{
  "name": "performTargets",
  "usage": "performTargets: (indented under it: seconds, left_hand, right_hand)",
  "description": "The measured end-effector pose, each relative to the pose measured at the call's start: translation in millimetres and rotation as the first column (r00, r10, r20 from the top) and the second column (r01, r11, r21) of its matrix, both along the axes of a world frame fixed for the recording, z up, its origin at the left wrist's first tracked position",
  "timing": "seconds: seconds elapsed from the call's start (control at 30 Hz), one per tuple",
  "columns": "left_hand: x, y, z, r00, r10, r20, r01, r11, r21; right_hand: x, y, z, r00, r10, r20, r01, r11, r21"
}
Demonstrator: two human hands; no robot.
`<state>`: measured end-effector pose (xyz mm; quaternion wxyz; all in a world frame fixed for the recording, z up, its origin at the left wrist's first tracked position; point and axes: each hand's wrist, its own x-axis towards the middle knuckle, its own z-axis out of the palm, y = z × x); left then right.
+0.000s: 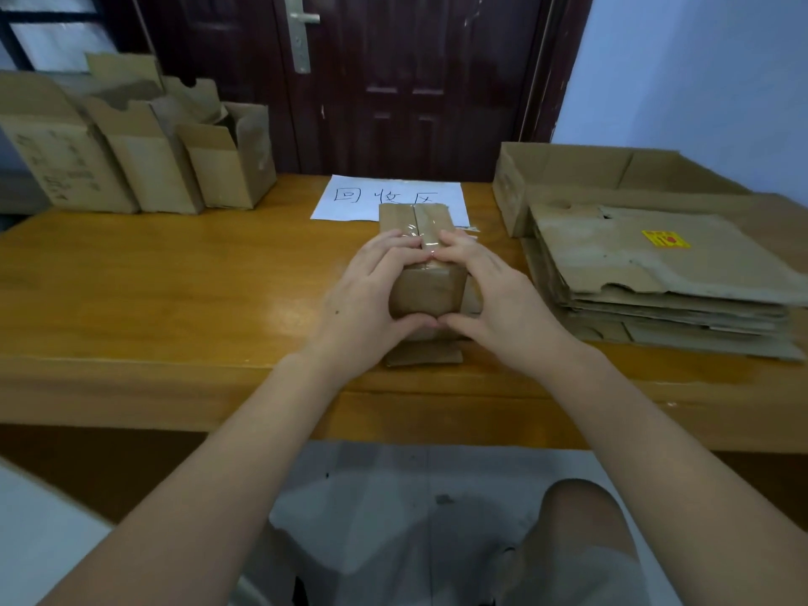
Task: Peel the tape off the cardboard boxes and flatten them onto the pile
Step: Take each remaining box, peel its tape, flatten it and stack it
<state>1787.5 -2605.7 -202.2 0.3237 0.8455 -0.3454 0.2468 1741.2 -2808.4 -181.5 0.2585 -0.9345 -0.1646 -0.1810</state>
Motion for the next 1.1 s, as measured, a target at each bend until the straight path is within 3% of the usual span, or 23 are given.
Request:
performTargets:
  seconds: [0.4, 0.8, 1.1]
  left_hand:
    - [2.1, -1.2, -7.2, 1.000, 0.021, 0.022, -0.021, 1.000, 0.009]
    - [6.0, 0.1, -12.3, 0.998, -0.026, 0.050, 0.026, 1.000, -0.004]
    - [6.6, 0.4, -12.8, 0.997, -0.064, 0.051, 0.066, 0.997, -0.045]
  right_hand:
    - [2.4, 6.3, -5.9, 0.998, -0.022, 0.066, 0.017, 0.997, 0.078]
    - [0.6, 6.4, -3.0, 0.999, -0.002, 0.038, -0.003, 0.992, 0.126]
    - [1.7, -0.6, -0.2, 0.998, 0.046, 0.032, -0.049, 0.995, 0.092]
